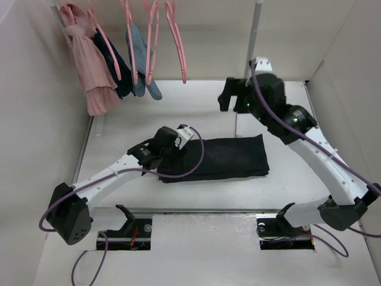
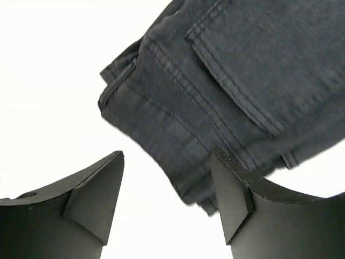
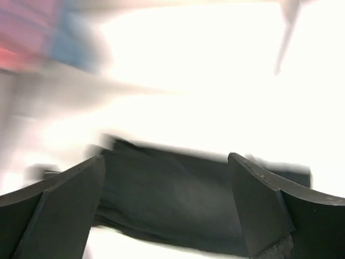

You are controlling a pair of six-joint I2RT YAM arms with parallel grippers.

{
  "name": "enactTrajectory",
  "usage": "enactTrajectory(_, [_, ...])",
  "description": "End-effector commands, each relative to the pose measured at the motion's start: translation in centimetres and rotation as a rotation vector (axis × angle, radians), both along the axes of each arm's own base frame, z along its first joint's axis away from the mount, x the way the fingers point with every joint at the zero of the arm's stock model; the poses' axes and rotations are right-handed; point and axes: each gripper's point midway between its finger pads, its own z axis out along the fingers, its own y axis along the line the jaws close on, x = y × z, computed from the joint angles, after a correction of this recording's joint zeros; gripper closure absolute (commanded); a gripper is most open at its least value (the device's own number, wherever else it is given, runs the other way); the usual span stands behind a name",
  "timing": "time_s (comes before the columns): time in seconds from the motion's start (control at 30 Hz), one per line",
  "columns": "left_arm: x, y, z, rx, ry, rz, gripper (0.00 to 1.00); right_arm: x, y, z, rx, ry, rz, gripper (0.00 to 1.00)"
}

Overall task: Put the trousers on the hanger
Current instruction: Fold the trousers at the center of the board, then pick up the hanger from the clothesline.

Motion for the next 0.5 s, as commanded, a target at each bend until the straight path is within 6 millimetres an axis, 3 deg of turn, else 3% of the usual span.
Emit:
enactTrajectory(0.0, [-0.8, -0.7, 4.4, -0.118, -0.024, 0.007, 0.38, -0.6, 2.7, 10.1, 0.068, -0.264, 0.2, 0.0])
enactTrajectory(0.07, [-1.2, -1.5, 7.1, -0.194, -0.031, 0.002, 0.38, -0.4, 5.1, 13.0, 0.133, -0.343, 0.298, 0.0])
enactTrajectory(0.1, [-1.4, -1.7, 7.4, -0.208, -0.02, -0.004, 0.38, -0.4, 5.3, 15.8, 0.176, -0.41, 0.316, 0.0])
enactTrajectory(0.13, [-1.5, -1.9, 7.7, -0.216, -0.014, -0.014, 0.38, 0.4, 6.6, 17.2, 0.21, -0.461, 0.35, 0.0])
enactTrajectory(0.17, [-1.6, -1.9, 7.7, -0.222, -0.011, -0.008, 0.37, 0.9, 7.1, 18.2, 0.229, -0.493, 0.375, 0.0])
enactTrajectory(0.23, [-1.6, -1.9, 7.3, -0.21, 0.003, -0.006, 0.37, 2.1, 9.9, 19.9, 0.274, -0.53, 0.474, 0.0])
enactTrajectory(0.3, [-1.5, -2.0, 7.4, -0.216, -0.004, -0.007, 0.37, 3.1, 12.0, 20.4, 0.297, -0.537, 0.55, 0.0])
enactTrajectory(0.33, [-1.5, -1.9, 7.4, -0.21, -0.007, -0.013, 0.37, 2.8, 12.1, 23.0, 0.32, -0.599, 0.565, 0.0])
enactTrajectory(0.37, [-1.5, -1.9, 7.4, -0.21, -0.007, -0.013, 0.37, 5.4, 14.3, 20.1, 0.319, -0.52, 0.572, 0.0])
enactTrajectory(0.47, [-0.7, -1.4, 8.8, -0.233, -0.035, 0.002, 0.37, 7.7, 15.4, 20.2, 0.364, -0.527, 0.547, 0.0])
